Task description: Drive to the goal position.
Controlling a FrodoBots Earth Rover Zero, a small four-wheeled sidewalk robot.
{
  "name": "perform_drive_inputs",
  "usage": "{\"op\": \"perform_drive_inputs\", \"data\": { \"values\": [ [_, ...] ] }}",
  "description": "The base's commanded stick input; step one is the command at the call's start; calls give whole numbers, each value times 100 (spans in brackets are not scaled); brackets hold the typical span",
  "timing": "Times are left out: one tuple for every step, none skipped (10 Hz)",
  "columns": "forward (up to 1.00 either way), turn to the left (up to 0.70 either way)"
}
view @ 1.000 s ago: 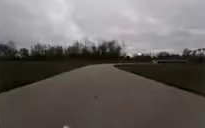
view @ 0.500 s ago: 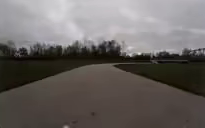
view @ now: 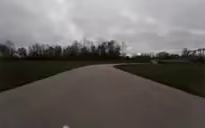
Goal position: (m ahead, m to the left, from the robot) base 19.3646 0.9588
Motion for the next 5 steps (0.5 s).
{"op": "perform_drive_inputs", "data": {
  "values": [
    [100,0],
    [100,0],
    [100,0],
    [100,0],
    [100,0]
  ]
}}
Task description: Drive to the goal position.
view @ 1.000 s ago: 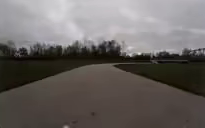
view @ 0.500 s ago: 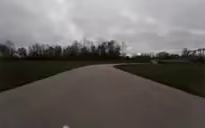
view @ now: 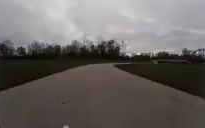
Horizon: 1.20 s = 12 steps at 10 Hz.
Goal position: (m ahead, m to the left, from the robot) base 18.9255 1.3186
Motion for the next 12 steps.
{"op": "perform_drive_inputs", "data": {
  "values": [
    [100,0],
    [100,0],
    [100,0],
    [100,0],
    [100,0],
    [100,0],
    [100,0],
    [100,0],
    [100,0],
    [100,0],
    [100,0],
    [100,0]
  ]
}}
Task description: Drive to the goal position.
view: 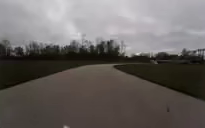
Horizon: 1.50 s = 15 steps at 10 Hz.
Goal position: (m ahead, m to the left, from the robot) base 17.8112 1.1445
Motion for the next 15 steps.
{"op": "perform_drive_inputs", "data": {
  "values": [
    [100,0],
    [100,0],
    [100,0],
    [100,0],
    [100,0],
    [100,0],
    [100,0],
    [100,0],
    [100,0],
    [100,0],
    [100,0],
    [100,0],
    [100,0],
    [100,0],
    [100,0]
  ]
}}
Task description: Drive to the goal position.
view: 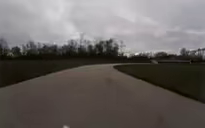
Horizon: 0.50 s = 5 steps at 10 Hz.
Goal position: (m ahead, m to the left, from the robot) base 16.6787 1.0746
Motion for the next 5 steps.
{"op": "perform_drive_inputs", "data": {
  "values": [
    [100,0],
    [100,0],
    [100,0],
    [100,0],
    [100,0]
  ]
}}
